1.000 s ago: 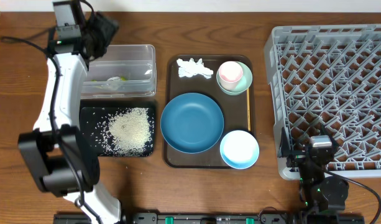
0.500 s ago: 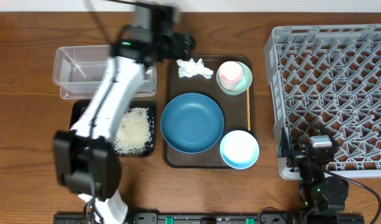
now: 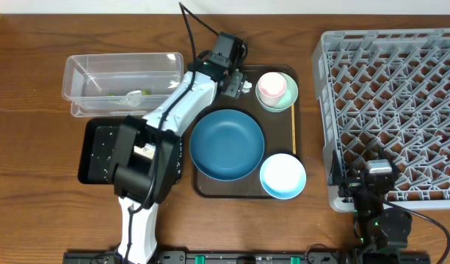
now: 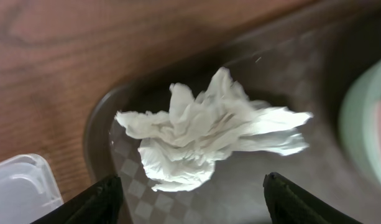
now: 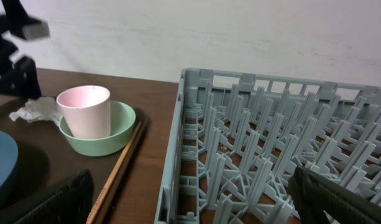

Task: Sort waste into correct bins and load items into the dishwasher rack
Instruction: 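Move the left gripper back to the white crumpled tissue, then grasp the white tissue with the left gripper and lift it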

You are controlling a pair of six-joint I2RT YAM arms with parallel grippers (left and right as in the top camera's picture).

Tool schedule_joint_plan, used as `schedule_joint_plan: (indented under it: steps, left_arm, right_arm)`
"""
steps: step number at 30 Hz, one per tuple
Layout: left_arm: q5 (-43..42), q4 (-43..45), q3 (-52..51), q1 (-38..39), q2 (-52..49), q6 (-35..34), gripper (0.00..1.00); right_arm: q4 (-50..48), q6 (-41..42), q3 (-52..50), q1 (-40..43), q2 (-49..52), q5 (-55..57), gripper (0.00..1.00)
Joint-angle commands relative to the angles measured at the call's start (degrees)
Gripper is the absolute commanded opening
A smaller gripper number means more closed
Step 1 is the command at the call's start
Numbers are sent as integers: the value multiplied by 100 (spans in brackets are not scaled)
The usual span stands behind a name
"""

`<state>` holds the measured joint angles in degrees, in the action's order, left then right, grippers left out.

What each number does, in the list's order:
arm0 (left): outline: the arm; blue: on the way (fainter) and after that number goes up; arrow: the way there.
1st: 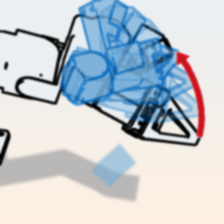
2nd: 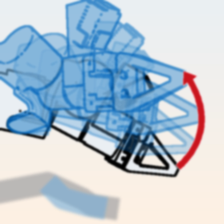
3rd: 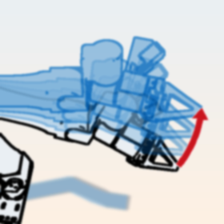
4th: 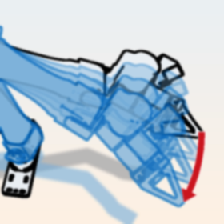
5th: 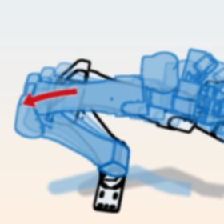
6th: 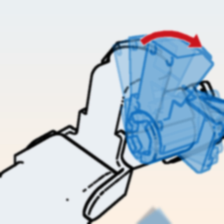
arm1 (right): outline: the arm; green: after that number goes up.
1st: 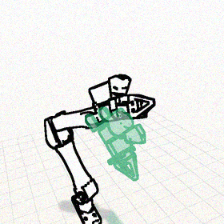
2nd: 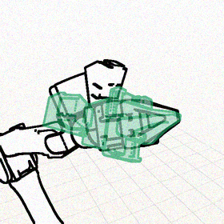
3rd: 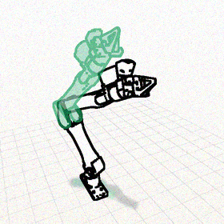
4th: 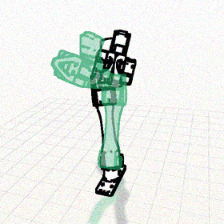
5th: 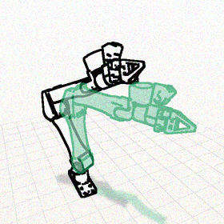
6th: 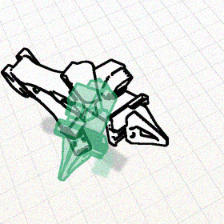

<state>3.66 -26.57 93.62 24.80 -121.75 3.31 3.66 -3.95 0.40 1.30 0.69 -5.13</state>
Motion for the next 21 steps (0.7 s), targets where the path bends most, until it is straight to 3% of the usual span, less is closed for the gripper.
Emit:
schedule_joint_plan:
  steps: [1,13,21]
  left_arm:
    - [190,55,24,4,-229,114,75]
    - [-280,330,24,4,-610,94,73]
    - [-280,304,24,4,-643,94,46]
  right_arm:
    - [24,68,-9,-20,-26,39,99]
    - [24,68,-9,-20,-26,37,99]
    - [24,68,-9,-20,-26,39,99]
